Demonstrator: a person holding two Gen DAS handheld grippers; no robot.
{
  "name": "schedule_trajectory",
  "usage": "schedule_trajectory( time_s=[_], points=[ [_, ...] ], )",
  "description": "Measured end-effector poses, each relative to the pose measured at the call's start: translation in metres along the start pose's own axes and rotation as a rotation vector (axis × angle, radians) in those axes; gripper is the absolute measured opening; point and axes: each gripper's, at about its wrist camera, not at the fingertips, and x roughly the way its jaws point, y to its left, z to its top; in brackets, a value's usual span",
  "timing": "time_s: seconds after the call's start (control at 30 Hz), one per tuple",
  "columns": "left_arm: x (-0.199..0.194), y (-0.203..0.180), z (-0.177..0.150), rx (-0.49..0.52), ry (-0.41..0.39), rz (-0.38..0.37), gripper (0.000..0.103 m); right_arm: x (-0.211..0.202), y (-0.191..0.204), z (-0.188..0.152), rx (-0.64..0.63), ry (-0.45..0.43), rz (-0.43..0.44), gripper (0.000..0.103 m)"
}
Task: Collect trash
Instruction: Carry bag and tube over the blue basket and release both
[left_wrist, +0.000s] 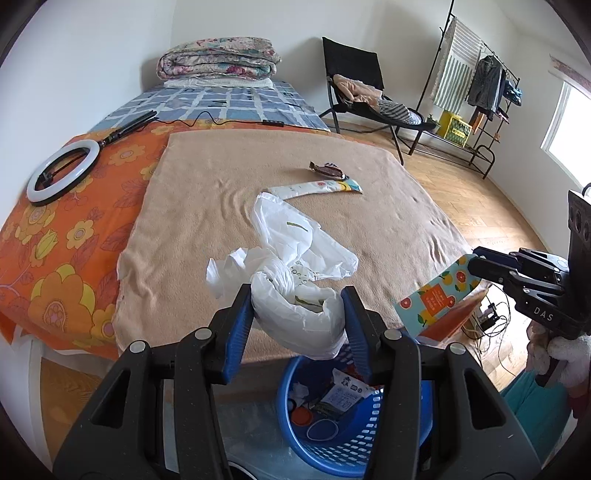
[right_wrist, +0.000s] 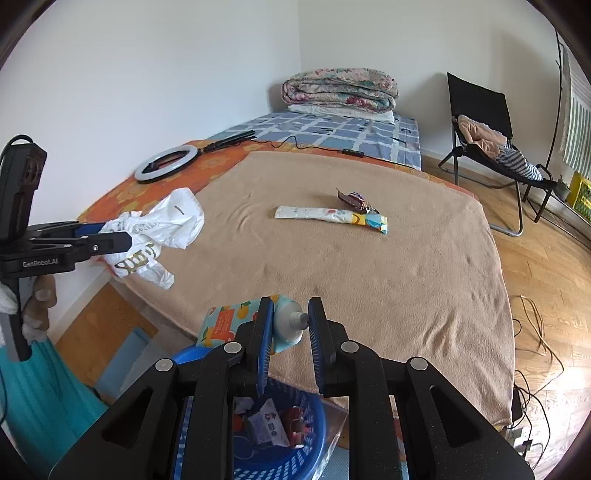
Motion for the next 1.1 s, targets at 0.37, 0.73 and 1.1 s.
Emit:
schedule_trajectory(
  time_s=[0.37, 0.73, 1.1],
  points=[
    [0.003, -0.034, -0.061, 0.050, 0.104, -0.048, 0.049, -0.018, 0.014, -0.045, -0.033, 0.046, -0.012, 0.017],
    [0.030, -0.046, -0.108, 0.054, 0.231, -0.073, 0.049, -0.010, 0.025, -0.081, -0.048, 0.128, -0.006, 0.017],
    [0.051, -0.050, -0.118, 0.081, 0.288, -0.063, 0.049, 0.005, 0.032, -0.100, -0.055, 0.186, 0.010, 0.017]
  ],
)
